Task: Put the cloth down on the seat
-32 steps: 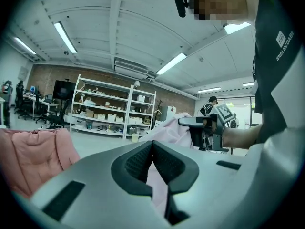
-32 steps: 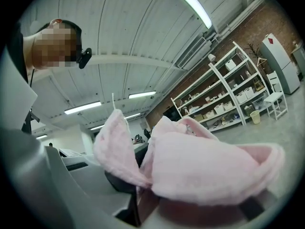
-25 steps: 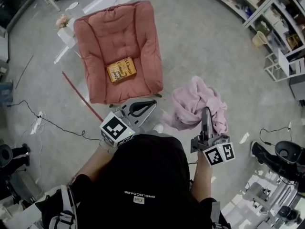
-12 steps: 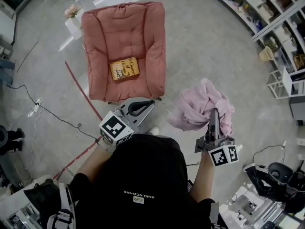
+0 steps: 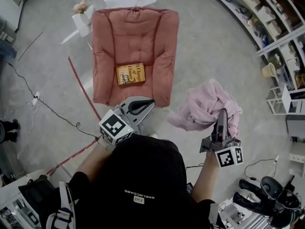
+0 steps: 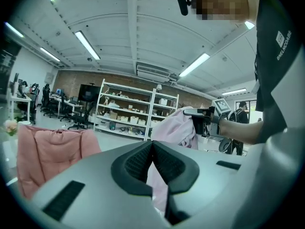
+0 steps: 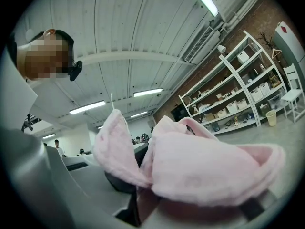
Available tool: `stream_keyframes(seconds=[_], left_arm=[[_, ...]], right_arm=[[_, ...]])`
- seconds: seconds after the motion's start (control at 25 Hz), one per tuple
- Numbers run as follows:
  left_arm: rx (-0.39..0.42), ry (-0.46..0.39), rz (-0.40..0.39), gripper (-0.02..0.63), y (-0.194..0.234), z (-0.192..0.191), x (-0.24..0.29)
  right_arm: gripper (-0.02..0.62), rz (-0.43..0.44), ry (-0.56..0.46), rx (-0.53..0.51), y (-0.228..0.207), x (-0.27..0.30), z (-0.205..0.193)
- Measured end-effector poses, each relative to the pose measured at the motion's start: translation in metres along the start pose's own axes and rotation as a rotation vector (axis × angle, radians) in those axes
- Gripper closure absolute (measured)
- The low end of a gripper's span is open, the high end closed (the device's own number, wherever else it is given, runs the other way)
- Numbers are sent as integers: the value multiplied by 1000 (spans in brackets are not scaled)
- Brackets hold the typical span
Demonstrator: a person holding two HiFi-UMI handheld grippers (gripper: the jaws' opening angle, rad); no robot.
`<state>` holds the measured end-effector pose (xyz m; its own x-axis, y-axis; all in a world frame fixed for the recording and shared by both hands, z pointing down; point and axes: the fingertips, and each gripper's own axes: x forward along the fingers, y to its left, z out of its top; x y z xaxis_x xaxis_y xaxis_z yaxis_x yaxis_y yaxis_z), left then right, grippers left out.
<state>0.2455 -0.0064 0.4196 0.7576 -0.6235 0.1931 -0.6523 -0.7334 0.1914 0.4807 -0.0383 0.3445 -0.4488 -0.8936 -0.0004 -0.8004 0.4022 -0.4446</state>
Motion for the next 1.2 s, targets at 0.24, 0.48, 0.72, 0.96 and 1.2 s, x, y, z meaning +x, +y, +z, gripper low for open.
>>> stream_keyframes(seconds=[0.24, 0.48, 0.72, 0.96, 1.2], left_arm=[[-16, -22, 50, 592, 62, 14, -22], [-25, -40, 88, 592, 130, 25, -45], [-37, -53, 141, 592, 182, 26, -84], [-45, -69, 202, 592, 234, 29, -131], [-54, -70, 300, 592, 275, 28, -188]], right_arm=[[520, 36, 4, -28, 31, 69, 6], [520, 71, 9, -28, 64, 146, 3], [520, 134, 12, -36, 111, 203, -6], [520, 220, 31, -27, 170, 267, -26], [520, 303, 75, -10, 225, 320, -57]])
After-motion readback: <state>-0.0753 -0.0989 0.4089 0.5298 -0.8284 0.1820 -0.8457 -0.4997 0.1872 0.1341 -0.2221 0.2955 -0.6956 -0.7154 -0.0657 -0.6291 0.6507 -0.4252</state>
